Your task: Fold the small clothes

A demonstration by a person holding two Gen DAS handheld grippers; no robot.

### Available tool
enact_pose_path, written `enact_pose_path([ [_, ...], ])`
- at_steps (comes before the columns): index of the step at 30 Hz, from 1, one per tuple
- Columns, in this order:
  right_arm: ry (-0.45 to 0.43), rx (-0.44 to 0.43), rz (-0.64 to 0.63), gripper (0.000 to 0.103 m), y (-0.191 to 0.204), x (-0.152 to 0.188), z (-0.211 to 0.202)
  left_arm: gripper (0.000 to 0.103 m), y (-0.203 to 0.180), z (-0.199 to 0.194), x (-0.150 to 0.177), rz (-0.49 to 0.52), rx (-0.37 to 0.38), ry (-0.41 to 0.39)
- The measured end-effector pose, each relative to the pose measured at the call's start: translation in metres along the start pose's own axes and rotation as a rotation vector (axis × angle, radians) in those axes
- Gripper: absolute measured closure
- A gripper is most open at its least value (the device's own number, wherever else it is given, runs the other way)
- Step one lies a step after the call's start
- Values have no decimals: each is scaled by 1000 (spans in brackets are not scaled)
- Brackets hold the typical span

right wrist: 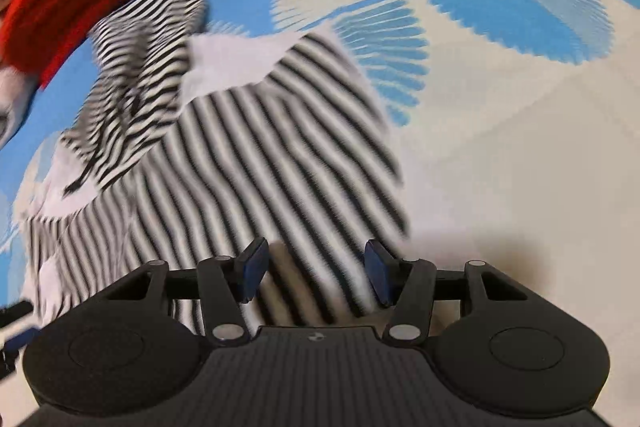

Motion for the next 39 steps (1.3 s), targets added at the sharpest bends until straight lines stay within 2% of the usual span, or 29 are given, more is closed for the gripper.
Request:
enact_pose_path([
  [2,-3,44,40,54,-13,0,1,50,3,6,0,-22,5,18],
  [4,9,25,78,57,-20,1,5,53,1,11,2,-19,10,35],
  [5,12,20,81,57,-20,1,6,59,0,13,3,-6,7,36],
  [7,10,25,71,57,-18,0,6,96,-1,11,4,30,-23,19],
  [11,10,32,76,57,-17,0,7,97,-4,-21,2,4,6,-54],
  [13,8,35,81,57,-17,0,6,97,-4,-40,7,24,-11,-91],
  [15,5,38,80,57,-17,0,5,96,6,-36,12,9,-68,-60],
  [17,0,50,78,57,-16,1,4,95,20,-17,17,-24,-133,18],
  [18,-3,66,73,56,-16,1,2,95,25,-13,16,-35,-161,10],
  [20,-22,84,52,55,-13,1,-3,95,23,-21,7,-3,-176,-77],
  [22,-47,46,33,55,-5,-1,-8,89,6,-37,2,80,-152,-172],
  [24,-68,-16,-4,54,9,-3,-11,84,-9,-47,2,132,-101,-214],
  [26,-47,-85,-36,53,22,0,-7,78,-20,-40,8,180,-57,-168],
  [28,24,-111,13,52,21,10,6,74,-19,-19,18,194,-56,-77],
  [31,19,-81,-15,53,21,9,7,71,6,12,25,83,-105,70],
  [33,-10,-66,-31,52,24,5,2,71,9,12,24,49,-104,67],
  [35,-36,-69,-47,51,25,1,-2,69,-2,2,22,90,-96,21],
  [37,-26,-90,-62,50,27,1,-2,64,-13,-4,20,147,-88,-30],
  [39,6,-108,-56,50,25,5,2,63,-18,-4,24,175,-87,-30],
])
Point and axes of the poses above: each gripper's, at about its wrist camera, not at the fingertips, and z roughly the way its jaws point, y to its left, x to its underside, the point moved 7 cm from there along z, roughly the way its jaws point, and after that the axes turned 14 degrees about -z, right-handed, at the moved point
